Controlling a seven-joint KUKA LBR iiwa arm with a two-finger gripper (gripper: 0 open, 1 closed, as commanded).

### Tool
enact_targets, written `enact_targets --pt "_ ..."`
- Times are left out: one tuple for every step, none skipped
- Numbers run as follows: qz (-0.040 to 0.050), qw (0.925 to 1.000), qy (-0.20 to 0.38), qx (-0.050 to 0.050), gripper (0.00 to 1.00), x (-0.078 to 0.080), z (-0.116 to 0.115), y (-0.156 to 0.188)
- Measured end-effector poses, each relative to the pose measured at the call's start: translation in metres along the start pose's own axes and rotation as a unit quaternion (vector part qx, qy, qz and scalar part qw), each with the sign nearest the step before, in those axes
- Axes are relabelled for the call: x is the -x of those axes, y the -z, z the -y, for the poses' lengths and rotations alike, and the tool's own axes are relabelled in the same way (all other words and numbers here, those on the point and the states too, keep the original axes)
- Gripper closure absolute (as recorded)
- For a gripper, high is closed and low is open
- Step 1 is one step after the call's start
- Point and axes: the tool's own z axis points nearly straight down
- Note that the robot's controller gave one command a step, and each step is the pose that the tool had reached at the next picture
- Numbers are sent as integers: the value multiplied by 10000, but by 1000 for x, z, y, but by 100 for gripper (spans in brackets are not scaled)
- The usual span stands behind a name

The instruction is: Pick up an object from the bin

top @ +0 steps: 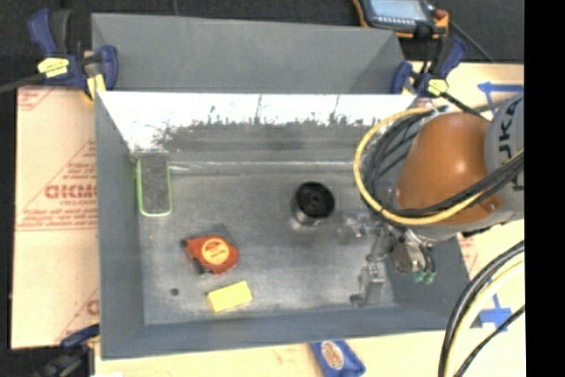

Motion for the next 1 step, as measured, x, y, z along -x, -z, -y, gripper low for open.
enact_targets --pt "41 10000 15 -5 0 2 0 4"
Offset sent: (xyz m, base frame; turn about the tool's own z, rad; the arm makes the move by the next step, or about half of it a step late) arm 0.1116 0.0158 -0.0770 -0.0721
